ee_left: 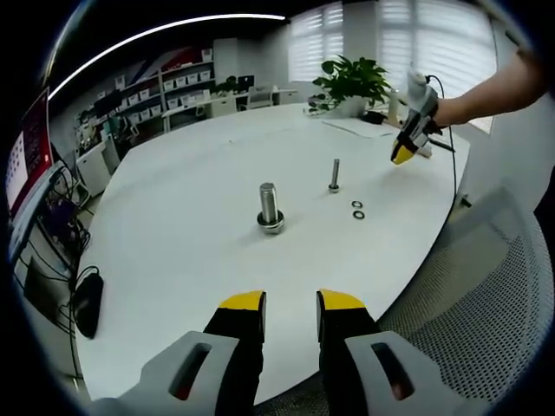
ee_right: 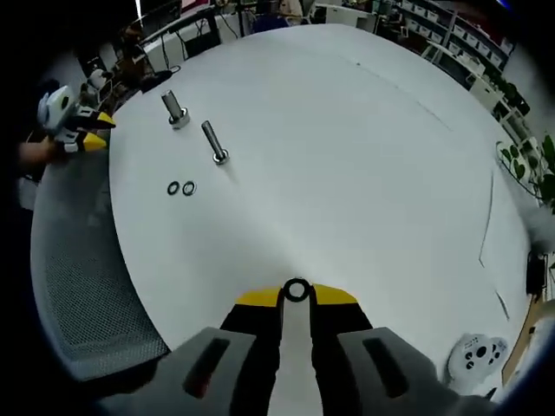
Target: Place the washer onto the threaded stud by aligning its center hole with the stud, sliding it down to the base, and recovering from edge contact or off-axis alignment until the washer reaches the visible bottom stop.
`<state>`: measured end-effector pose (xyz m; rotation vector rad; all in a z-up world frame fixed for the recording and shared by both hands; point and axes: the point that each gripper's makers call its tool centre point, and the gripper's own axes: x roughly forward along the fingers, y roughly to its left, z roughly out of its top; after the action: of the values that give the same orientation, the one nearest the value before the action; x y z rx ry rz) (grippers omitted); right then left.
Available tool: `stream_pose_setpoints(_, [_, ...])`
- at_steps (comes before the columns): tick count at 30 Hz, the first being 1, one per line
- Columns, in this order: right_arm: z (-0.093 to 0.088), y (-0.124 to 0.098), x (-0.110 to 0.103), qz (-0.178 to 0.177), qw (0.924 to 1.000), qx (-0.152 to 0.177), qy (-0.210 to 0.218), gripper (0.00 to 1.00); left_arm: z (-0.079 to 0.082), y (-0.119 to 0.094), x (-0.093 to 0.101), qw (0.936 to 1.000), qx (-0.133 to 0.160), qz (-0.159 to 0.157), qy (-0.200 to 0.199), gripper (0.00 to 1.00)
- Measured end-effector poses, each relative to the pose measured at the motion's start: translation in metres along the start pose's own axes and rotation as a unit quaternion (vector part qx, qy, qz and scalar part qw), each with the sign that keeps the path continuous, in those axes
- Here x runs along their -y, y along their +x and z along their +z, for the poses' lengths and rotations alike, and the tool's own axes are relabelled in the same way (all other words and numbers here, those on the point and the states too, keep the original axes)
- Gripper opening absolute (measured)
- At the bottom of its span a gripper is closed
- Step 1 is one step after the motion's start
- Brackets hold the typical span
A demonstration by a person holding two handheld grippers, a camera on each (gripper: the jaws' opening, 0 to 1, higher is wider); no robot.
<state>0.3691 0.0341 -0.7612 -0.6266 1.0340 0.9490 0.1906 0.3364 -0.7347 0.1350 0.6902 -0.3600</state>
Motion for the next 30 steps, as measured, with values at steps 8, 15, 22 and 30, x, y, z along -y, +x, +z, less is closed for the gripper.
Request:
stream_pose_setpoints(8, [0.039,0.001,-0.021,0.019,0.9991,0.016,-0.035,0.13,0.000,-0.001,-0.001,1.0000,0.001,0.002,0.000,0.21])
stream_pose_setpoints(15, [0.066,0.005,-0.037,0.031,0.9971,0.022,-0.065,0.13,0.001,-0.002,0.000,1.0000,0.003,0.002,-0.001,0.21])
stream_pose_setpoints(22, [0.092,0.008,-0.054,0.043,0.9942,0.027,-0.095,0.13,0.001,-0.002,0.000,1.0000,0.004,0.001,-0.001,0.21])
stream_pose_setpoints(30, [0.118,0.013,-0.070,0.057,0.9902,0.031,-0.124,0.13,0.000,-0.002,0.000,1.0000,0.001,0.000,-0.001,0.21])
